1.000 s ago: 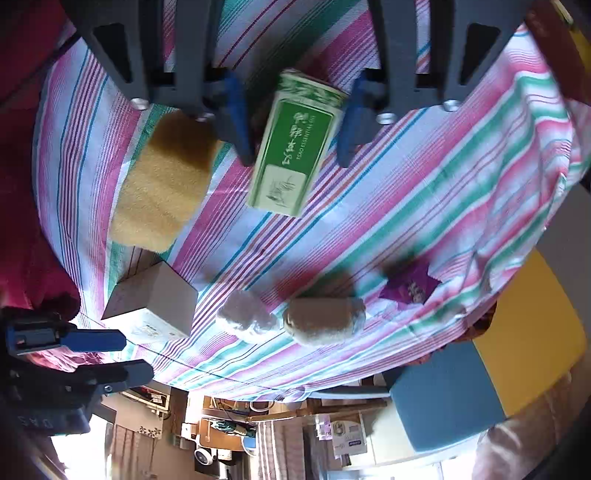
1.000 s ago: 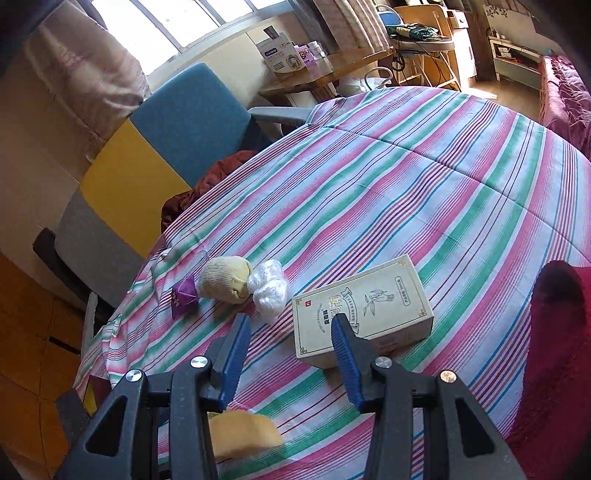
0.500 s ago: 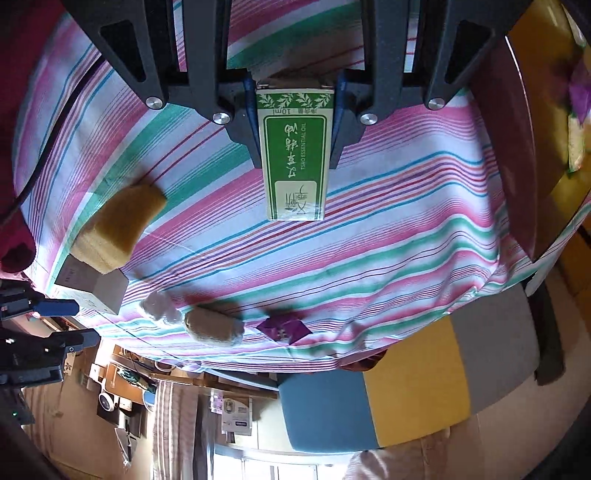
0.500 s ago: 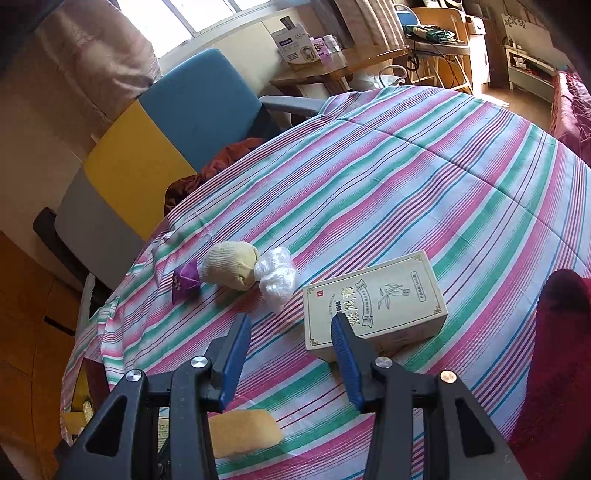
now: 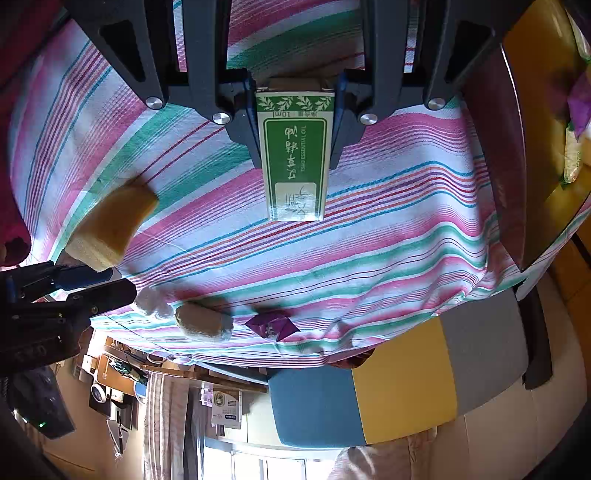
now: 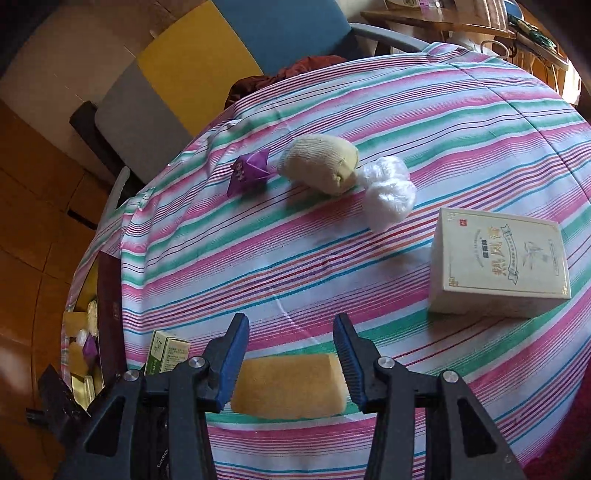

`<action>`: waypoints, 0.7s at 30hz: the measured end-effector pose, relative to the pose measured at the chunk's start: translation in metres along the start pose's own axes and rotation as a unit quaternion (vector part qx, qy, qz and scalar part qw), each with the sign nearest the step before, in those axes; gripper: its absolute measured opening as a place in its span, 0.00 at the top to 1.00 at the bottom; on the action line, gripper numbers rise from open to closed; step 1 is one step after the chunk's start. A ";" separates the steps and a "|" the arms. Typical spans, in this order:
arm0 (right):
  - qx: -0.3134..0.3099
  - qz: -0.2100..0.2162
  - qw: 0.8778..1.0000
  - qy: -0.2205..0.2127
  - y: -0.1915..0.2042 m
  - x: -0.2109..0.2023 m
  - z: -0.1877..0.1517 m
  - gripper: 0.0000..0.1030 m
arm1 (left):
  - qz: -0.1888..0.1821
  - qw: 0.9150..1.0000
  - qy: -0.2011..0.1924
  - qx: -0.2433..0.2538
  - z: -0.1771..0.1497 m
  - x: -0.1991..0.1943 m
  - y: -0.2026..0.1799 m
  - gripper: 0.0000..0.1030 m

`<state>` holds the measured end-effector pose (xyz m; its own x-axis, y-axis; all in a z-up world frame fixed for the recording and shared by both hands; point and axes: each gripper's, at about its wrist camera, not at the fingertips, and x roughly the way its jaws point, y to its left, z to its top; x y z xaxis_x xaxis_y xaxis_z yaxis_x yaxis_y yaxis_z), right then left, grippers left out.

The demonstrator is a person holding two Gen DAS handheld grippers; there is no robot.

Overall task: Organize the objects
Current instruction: 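Grasp the green essential-oil box with the left tool, then carry the green box into the tray and release it while the right tool grasps the yellow sponge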

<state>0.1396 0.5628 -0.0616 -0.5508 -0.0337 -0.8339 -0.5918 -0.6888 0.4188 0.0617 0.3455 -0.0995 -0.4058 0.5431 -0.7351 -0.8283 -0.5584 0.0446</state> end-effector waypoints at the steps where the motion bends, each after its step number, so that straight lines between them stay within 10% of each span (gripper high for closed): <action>1: -0.002 0.000 1.000 0.002 0.001 0.000 0.000 0.39 | 0.001 1.000 0.000 0.001 0.000 0.000 0.000 0.70; 4: -0.005 0.004 1.000 0.005 0.003 0.001 0.000 0.27 | 0.002 1.000 -0.001 0.001 0.000 0.000 -0.001 0.70; 21: -0.003 0.004 1.000 0.023 0.001 0.010 0.001 0.26 | -0.012 1.000 -0.007 -0.025 0.006 -0.014 0.007 0.70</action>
<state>0.1330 0.5630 -0.0687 -0.5282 -0.0733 -0.8460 -0.5833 -0.6927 0.4242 0.0596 0.3377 -0.0844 -0.3923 0.5654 -0.7255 -0.8177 -0.5755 -0.0064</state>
